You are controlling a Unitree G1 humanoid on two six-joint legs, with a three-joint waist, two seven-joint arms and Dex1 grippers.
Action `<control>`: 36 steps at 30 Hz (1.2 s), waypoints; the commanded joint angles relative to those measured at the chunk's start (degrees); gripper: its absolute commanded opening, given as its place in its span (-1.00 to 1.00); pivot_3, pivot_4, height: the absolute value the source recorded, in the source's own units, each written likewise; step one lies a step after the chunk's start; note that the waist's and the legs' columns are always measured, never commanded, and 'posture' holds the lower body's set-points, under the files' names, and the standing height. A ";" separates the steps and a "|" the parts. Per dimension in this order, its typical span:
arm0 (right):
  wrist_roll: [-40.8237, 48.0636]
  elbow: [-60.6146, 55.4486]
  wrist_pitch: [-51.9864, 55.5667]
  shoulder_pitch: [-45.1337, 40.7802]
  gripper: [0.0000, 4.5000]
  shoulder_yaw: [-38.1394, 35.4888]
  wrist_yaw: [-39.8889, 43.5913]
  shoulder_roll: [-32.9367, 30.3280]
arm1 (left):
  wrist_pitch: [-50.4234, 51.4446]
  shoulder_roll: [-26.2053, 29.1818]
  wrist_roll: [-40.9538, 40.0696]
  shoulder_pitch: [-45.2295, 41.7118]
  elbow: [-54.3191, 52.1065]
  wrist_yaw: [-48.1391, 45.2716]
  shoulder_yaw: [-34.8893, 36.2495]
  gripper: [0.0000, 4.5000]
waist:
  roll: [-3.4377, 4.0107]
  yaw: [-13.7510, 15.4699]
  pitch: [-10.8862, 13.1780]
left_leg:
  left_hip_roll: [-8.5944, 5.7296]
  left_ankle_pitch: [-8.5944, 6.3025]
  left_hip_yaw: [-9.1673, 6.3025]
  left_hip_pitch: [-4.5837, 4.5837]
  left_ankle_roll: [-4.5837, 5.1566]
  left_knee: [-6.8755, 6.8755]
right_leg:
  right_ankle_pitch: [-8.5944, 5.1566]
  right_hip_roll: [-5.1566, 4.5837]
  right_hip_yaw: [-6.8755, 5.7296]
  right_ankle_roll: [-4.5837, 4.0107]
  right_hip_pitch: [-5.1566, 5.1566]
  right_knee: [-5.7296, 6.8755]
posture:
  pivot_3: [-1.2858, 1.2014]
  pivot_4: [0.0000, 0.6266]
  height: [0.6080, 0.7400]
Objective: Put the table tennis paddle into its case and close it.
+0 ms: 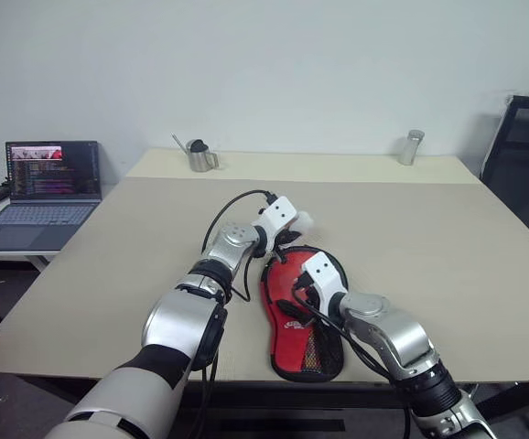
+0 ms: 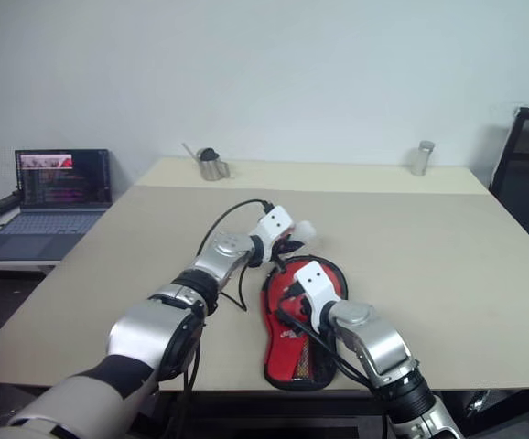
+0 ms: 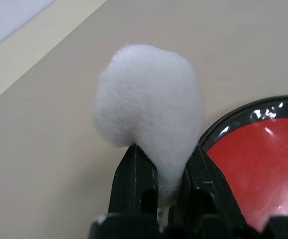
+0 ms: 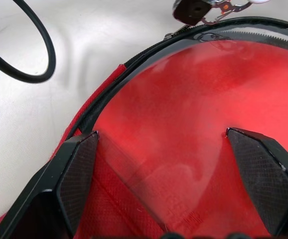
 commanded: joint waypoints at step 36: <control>0.05 -12.29 14.09 16.46 1.00 3.42 -6.32 0.89 | -10.50 -5.84 24.23 -10.50 1.01 25.33 -19.19 -0.93 | -0.05 0.71 -0.08 | -0.01 -0.01 -0.14 -0.08 -0.02 -0.79 | 0.00 -0.02 -0.16 0.10 0.03 -0.88 | 0.03 -0.52 1.00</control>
